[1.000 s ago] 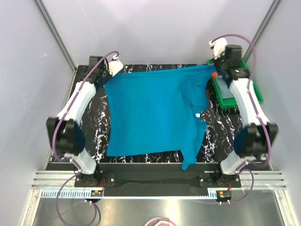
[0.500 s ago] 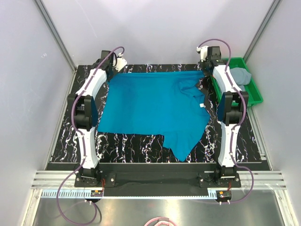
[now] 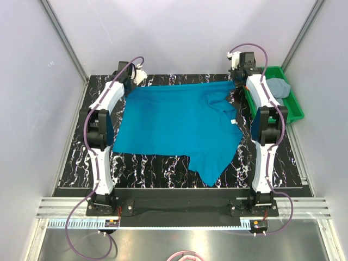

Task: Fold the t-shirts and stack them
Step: Fold the tshirt

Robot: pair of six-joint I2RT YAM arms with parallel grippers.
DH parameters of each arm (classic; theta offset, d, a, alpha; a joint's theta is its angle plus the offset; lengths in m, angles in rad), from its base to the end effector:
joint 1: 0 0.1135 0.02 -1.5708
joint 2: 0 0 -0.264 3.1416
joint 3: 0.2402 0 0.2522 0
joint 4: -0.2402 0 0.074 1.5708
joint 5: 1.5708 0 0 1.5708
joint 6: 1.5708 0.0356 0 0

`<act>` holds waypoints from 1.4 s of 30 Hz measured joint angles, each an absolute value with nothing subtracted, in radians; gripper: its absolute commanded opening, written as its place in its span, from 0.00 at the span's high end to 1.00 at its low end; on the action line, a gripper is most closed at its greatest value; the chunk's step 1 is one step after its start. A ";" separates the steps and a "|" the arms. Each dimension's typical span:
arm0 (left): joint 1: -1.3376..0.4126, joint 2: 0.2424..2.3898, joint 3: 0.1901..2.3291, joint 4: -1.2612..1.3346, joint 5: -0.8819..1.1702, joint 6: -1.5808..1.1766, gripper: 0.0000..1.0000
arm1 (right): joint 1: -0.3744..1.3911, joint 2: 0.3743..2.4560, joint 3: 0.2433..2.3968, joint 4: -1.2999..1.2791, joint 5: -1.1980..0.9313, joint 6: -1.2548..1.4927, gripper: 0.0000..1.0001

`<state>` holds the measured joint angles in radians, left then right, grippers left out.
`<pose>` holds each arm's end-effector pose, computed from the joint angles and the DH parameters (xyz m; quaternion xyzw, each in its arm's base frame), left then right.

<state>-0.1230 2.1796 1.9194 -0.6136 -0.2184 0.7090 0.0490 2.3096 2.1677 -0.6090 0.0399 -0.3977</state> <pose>0.4902 -0.0528 0.2416 0.3435 0.8696 0.1961 0.2954 0.5283 0.0245 0.2587 -0.1953 0.8959 -0.0871 0.3893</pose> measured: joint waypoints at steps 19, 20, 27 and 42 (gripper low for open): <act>-0.123 2.017 1.765 -0.739 -0.204 0.670 1.00 | 0.089 2.011 1.790 -0.741 -0.046 -0.372 1.00; -0.123 2.017 1.765 -0.751 -0.201 0.663 1.00 | 0.091 2.007 1.776 -0.748 -0.047 -0.371 1.00; -0.123 2.019 1.765 -0.886 -0.153 0.620 0.98 | 0.118 2.003 1.724 -0.761 -0.047 -0.371 1.00; -0.123 2.126 1.837 -1.040 -0.073 0.540 0.55 | 0.121 2.061 1.724 -0.770 -0.047 -0.374 0.79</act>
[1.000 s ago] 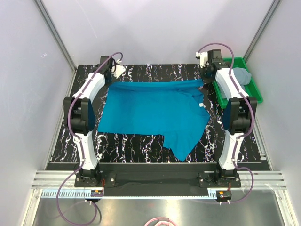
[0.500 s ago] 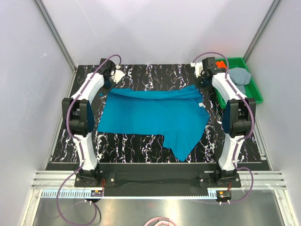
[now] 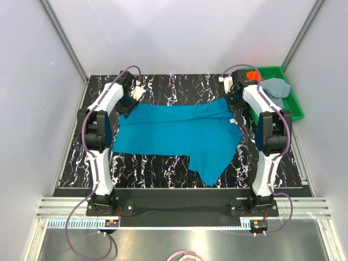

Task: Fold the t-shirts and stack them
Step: Fold the tshirt

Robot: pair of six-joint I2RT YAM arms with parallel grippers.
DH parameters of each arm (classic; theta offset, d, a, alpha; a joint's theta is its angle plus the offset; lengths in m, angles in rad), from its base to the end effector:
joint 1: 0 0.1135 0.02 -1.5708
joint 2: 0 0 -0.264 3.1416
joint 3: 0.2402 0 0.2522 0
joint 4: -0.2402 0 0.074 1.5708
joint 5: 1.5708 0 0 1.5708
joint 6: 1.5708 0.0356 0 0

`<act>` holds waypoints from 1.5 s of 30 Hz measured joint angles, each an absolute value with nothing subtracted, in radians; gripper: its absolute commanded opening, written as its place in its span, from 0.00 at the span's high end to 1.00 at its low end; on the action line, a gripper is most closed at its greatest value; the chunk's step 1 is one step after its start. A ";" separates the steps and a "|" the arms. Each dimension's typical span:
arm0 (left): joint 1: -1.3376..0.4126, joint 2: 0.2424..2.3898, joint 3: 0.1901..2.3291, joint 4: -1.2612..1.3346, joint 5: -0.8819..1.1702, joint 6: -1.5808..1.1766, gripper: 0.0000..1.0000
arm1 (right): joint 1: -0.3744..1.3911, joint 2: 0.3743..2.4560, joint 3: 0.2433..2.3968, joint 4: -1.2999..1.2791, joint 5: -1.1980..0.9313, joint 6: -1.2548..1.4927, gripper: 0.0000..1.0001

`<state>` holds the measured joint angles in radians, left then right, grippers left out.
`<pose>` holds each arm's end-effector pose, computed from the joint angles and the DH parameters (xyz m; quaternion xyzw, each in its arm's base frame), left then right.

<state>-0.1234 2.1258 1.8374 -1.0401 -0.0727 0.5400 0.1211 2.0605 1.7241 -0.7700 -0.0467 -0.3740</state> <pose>0.4343 -0.0513 0.2194 0.3189 0.9394 0.0603 0.1107 0.4408 0.0553 0.2243 -0.2436 0.9419 -0.0065 0.2311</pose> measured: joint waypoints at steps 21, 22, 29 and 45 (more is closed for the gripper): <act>-0.130 2.270 2.251 -1.022 0.165 0.290 0.28 | 0.161 2.139 1.971 -0.831 -0.120 -0.372 0.31; -0.133 2.288 2.252 -1.020 0.187 0.274 0.28 | 0.168 2.166 1.987 -0.835 -0.123 -0.374 0.31; -0.152 2.401 2.248 -1.026 0.344 0.188 0.30 | 0.187 2.305 2.041 -0.855 -0.121 -0.387 0.32; -0.190 2.428 2.164 -1.035 0.475 0.121 0.31 | 0.173 2.390 2.163 -0.818 0.005 -0.416 0.32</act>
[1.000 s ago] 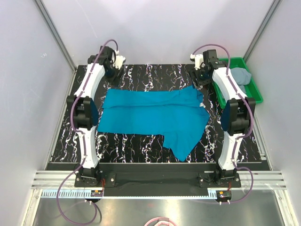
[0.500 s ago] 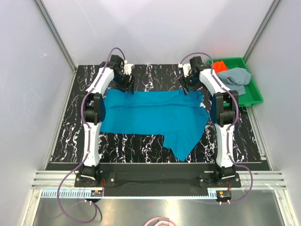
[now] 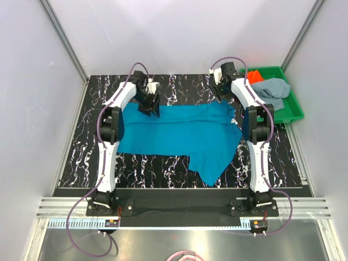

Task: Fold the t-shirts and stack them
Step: Fold the tshirt

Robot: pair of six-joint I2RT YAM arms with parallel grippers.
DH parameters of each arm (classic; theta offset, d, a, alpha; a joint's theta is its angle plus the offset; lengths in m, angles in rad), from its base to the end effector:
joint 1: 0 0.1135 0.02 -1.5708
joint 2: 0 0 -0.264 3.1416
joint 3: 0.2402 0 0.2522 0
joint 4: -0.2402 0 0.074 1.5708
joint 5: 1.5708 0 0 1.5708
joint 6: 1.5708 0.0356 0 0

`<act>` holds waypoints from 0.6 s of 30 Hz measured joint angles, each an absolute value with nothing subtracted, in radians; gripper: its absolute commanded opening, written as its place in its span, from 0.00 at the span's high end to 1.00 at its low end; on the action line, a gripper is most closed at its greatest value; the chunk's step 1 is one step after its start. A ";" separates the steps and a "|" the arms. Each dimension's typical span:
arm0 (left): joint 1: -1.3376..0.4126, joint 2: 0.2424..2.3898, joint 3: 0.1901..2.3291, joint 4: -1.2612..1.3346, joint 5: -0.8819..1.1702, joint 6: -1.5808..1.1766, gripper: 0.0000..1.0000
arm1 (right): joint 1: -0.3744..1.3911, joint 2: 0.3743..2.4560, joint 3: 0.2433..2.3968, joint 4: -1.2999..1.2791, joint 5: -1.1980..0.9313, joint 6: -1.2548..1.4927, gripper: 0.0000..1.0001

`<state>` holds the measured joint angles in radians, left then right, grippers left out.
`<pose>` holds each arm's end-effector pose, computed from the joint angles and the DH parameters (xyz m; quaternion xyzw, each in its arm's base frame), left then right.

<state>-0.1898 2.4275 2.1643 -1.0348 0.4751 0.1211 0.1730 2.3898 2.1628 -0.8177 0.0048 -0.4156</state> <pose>0.4880 -0.1103 0.1789 0.1807 0.9463 -0.2375 0.1241 0.5123 0.0894 0.2023 -0.2795 0.9243 -0.0338 0.2578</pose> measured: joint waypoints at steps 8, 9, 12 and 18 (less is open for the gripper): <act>-0.221 2.428 2.128 -1.054 0.474 0.122 0.31 | 0.120 2.493 2.242 -0.805 0.016 -0.414 0.75; -0.224 2.428 2.128 -1.054 0.472 0.123 0.31 | 0.117 2.499 2.246 -0.809 0.015 -0.414 0.83; -0.231 2.428 2.128 -1.053 0.467 0.124 0.31 | 0.116 2.502 2.251 -0.809 0.014 -0.398 0.93; -0.237 2.428 2.128 -1.054 0.467 0.127 0.31 | 0.118 2.501 2.254 -0.805 0.014 -0.392 1.00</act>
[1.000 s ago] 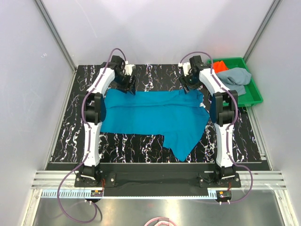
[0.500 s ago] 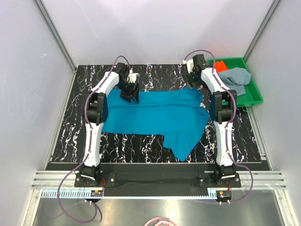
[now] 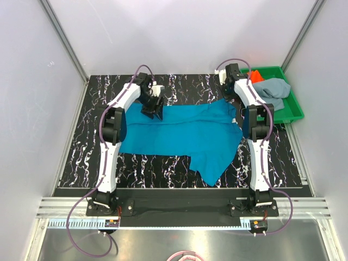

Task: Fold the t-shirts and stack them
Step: Fold the tshirt

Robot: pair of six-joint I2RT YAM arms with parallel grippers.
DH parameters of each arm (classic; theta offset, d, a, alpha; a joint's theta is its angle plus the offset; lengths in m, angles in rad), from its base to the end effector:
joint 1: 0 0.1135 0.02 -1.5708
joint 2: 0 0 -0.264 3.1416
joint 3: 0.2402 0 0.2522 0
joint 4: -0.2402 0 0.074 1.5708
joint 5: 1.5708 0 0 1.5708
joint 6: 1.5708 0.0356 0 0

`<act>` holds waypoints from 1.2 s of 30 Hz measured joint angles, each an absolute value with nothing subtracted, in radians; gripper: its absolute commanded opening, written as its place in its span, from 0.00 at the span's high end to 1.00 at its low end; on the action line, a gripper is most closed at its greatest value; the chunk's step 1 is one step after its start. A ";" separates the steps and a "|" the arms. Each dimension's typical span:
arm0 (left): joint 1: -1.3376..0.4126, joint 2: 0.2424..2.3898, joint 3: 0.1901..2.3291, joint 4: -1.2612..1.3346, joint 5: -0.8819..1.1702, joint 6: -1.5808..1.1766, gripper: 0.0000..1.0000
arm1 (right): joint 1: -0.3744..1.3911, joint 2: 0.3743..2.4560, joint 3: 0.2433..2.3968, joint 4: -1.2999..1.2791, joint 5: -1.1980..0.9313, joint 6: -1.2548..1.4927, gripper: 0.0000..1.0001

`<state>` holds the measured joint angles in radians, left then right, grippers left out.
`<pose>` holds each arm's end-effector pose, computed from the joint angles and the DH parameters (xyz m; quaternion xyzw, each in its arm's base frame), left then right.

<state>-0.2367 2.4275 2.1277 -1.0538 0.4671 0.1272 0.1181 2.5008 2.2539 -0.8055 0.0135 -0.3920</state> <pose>0.4765 -0.1314 0.1681 0.1997 0.9466 -0.2355 0.0927 0.5344 0.0629 0.1744 -0.2422 0.9357 -0.0415 0.2530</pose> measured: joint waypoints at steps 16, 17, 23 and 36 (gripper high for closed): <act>-0.237 2.437 2.144 -1.054 0.469 0.121 0.32 | 0.124 2.169 2.093 -0.826 -0.030 -0.360 0.89; -0.237 2.438 2.145 -1.054 0.469 0.121 0.32 | 0.126 2.140 2.067 -0.829 -0.039 -0.355 0.79; -0.237 2.438 2.148 -1.053 0.472 0.113 0.31 | 0.147 2.027 1.898 -0.895 -0.161 -0.333 0.31; -0.255 2.444 2.165 -1.045 0.472 0.104 0.31 | 0.182 2.283 2.133 -0.967 -0.308 -0.315 0.35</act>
